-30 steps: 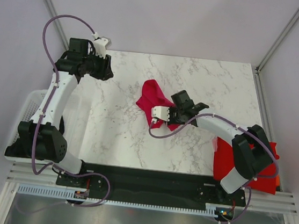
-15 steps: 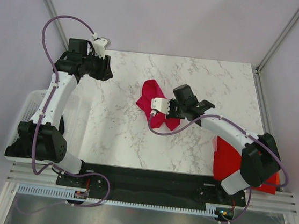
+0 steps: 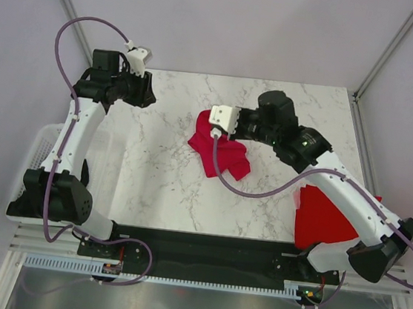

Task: Fold and stack the t-shirts
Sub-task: Flatten the tshirt out

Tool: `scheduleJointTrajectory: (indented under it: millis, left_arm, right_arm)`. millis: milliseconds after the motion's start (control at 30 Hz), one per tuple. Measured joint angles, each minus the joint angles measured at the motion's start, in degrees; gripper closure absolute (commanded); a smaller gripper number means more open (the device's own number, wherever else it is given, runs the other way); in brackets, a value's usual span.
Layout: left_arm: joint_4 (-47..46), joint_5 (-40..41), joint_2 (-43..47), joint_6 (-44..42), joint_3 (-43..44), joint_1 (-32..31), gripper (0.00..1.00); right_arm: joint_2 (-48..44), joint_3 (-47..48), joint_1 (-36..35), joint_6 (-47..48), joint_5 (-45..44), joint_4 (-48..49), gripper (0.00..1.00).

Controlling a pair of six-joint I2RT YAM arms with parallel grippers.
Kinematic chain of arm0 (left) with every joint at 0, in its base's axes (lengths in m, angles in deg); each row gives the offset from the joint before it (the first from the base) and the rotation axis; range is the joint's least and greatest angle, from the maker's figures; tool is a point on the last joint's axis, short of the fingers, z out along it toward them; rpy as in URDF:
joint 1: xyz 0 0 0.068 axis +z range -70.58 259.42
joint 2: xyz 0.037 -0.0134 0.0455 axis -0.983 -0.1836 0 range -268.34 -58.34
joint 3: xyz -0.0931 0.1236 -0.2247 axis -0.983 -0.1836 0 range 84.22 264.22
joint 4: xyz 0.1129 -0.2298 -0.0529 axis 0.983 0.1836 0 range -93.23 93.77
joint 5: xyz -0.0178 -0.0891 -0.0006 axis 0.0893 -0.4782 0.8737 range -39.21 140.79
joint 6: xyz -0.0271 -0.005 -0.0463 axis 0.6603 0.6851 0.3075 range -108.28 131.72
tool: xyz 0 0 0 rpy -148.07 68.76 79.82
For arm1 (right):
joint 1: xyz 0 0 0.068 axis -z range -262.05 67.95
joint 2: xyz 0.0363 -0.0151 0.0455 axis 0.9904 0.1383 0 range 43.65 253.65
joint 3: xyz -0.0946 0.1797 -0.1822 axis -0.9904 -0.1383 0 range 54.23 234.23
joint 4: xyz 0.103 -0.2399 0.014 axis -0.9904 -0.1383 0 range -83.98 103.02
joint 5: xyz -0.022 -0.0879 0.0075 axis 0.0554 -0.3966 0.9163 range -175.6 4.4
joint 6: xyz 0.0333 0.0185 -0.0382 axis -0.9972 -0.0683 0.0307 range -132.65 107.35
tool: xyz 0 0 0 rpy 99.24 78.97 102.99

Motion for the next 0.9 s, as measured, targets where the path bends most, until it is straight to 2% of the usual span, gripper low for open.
scheduleJointTrajectory:
  millis: [67,233,367,900]
  left_arm:
    - [0.0,0.0,0.1,0.0,0.0,0.0,0.52]
    - [0.0,0.0,1.8,0.0,-0.8,0.0,0.51]
    - [0.0,0.0,3.8,0.0,-2.2,0.0,0.51]
    - [0.0,0.0,4.1,0.1,-3.4,0.8,0.51]
  right_arm:
    - [0.5,-5.5,0.0,0.3,-0.5,-0.4,0.61]
    - [3.2,-20.5,0.0,0.9,-4.2,-2.5,0.57]
    - [5.3,-26.9,1.1,1.0,-5.9,-4.4,0.55]
    - [19.4,-22.5,7.4,-2.6,-8.2,-1.7,0.57]
